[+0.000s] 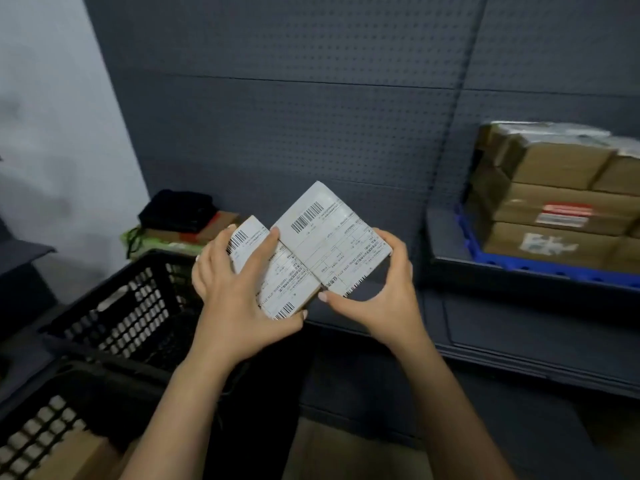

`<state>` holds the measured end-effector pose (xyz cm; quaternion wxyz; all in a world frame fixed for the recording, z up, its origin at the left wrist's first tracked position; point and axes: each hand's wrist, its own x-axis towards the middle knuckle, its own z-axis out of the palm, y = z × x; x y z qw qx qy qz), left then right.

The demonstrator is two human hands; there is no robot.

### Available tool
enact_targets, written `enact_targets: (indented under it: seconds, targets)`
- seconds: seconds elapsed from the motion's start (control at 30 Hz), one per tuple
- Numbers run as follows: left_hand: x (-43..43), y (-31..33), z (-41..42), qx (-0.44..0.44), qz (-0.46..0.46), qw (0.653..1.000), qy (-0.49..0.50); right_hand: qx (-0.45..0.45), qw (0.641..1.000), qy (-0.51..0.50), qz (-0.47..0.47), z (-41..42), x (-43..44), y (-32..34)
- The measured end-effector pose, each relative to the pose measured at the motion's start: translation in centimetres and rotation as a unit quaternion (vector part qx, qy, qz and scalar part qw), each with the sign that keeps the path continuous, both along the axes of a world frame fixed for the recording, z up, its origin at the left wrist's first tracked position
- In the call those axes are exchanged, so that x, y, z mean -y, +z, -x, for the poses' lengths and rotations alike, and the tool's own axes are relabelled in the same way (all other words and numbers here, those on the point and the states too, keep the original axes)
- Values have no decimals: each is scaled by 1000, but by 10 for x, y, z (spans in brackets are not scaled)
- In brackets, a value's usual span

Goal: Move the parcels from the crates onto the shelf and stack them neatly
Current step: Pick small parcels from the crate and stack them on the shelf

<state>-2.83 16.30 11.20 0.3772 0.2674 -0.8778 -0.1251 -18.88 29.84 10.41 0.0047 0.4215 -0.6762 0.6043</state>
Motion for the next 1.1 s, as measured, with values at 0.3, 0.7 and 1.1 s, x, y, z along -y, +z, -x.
enact_targets:
  seconds: [0.3,0.7,1.1]
  targets:
    - [-163,-2,156,-9,-12,985,-169,-90,978,-185,-27,101,-212,11]
    - [-342,6,318,2,4,942,-335,-163,916,-362,-55,195,-421,14]
    - [-410,54,496,-26,103,893,-437,-228,857,-459,-56,328,-502,36]
